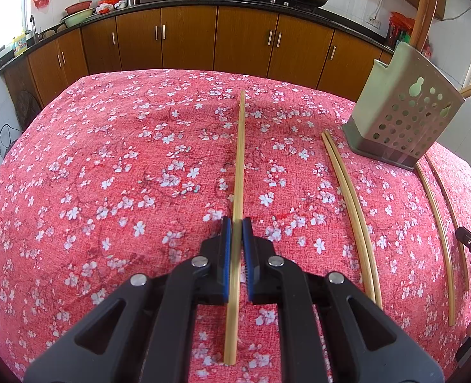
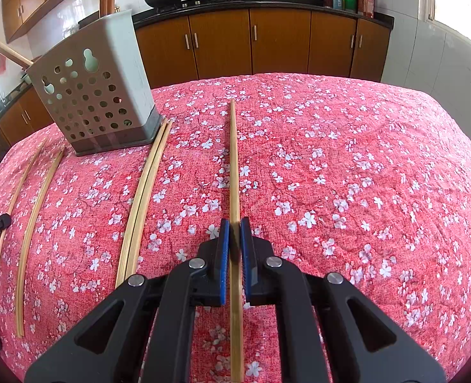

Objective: Organize utensils
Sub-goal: 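Lift both held chopsticks toward the metal holder with both tools, then lower the right tool's chopstick into the holder and open it while the left tool does the same, then lower both open tools back to the chopsticks on the table, then grasp a single chopstick with the right tool while the left tool grasps another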

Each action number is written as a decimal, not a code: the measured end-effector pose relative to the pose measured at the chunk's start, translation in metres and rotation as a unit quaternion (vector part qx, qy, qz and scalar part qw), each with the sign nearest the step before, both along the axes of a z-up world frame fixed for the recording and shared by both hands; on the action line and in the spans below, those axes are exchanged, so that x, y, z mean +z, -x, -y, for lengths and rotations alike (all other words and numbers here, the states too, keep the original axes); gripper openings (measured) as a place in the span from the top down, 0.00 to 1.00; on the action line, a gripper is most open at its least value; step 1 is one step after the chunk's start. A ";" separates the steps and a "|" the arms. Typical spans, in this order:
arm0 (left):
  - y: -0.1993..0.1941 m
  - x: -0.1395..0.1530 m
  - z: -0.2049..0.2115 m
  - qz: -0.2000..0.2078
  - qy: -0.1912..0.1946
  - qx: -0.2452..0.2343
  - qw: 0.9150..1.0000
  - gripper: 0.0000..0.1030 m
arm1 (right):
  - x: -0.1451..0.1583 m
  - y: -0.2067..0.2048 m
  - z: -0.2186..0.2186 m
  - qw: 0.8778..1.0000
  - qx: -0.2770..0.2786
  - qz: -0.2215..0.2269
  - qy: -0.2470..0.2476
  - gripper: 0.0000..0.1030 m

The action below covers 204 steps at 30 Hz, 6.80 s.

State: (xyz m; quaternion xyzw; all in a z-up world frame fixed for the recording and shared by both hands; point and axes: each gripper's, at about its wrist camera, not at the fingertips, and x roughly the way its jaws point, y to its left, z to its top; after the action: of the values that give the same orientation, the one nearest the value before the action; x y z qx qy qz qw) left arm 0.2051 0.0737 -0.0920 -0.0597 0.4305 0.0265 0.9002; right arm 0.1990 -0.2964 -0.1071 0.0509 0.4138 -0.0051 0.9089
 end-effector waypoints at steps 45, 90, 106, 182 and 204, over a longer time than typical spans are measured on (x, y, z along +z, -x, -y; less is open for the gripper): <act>0.067 0.256 0.080 0.301 0.033 -0.120 0.946 0.92 | 0.244 0.054 -0.034 0.940 0.066 0.322 -0.090 0.92; 0.041 0.105 0.012 0.141 0.021 -0.021 0.990 0.67 | 0.057 0.014 -0.007 0.993 0.046 0.022 -0.108 0.84; 0.056 0.015 0.065 0.017 0.043 -0.098 0.994 0.68 | 0.002 0.023 -0.053 0.995 0.087 -0.030 -0.026 0.85; -0.005 -0.006 0.005 -0.002 -0.017 -0.013 1.000 0.88 | -0.003 -0.003 -0.007 1.000 -0.006 0.004 0.007 0.92; -0.005 -0.006 0.004 -0.002 -0.016 -0.014 1.000 0.88 | -0.002 -0.004 -0.007 1.000 -0.005 0.003 0.007 0.92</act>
State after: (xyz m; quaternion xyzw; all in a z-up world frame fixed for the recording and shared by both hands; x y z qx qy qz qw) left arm 0.2103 0.0694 -0.0975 -0.0391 0.4327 0.0215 0.9004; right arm 0.2027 -0.2895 -0.1094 0.0465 0.4105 -0.0126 0.9106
